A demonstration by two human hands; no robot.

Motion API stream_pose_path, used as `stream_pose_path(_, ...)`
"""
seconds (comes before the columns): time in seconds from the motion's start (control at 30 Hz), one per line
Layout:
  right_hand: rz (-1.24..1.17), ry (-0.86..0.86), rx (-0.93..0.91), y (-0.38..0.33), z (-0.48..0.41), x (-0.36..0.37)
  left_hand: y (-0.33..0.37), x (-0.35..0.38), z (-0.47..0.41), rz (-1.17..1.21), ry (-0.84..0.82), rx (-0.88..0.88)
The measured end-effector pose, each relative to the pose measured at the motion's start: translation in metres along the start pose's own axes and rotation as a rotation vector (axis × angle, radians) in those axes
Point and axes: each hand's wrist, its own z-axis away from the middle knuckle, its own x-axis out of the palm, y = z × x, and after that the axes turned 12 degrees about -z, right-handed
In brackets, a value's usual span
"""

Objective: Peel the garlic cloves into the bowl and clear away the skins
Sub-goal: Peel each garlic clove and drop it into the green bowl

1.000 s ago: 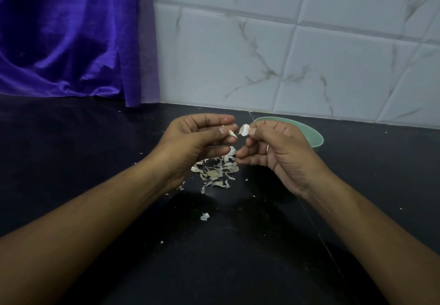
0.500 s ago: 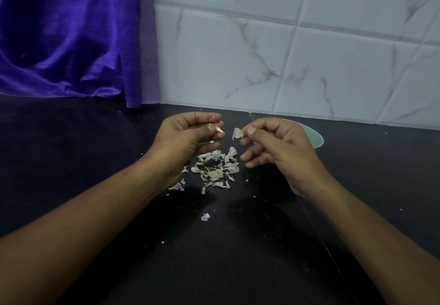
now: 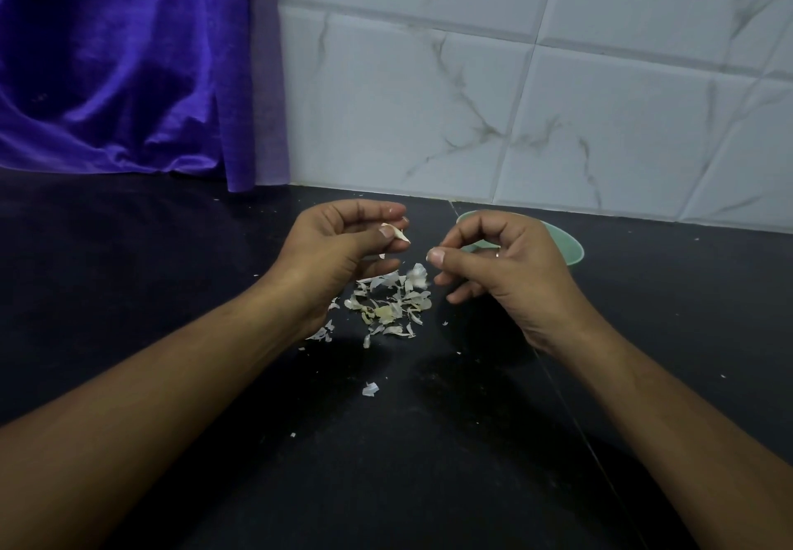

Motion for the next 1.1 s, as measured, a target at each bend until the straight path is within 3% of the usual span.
stream_pose_path(0.27,0.078,0.012,-0.041,0.003,0.0,0.002,-0.001,0.0,0.0,-0.009,-0.066,0.037)
stream_pose_path(0.53,0.203,-0.031,-0.114,0.007,0.0,0.004,-0.008,0.005,0.001,-0.21,-0.103,0.13)
stream_pose_path(0.73,0.232,-0.021,-0.119,0.005,0.0,0.003,-0.01,0.002,0.001,-0.611,-0.011,0.352)
stream_pose_path(0.9,0.276,-0.019,-0.117,0.007,0.001,0.004,-0.006,-0.002,0.004,-0.824,-0.041,0.471)
stream_pose_path(1.1,0.089,0.002,0.02,0.009,0.0,0.008,-0.005,-0.002,0.003,-0.802,-0.055,0.456)
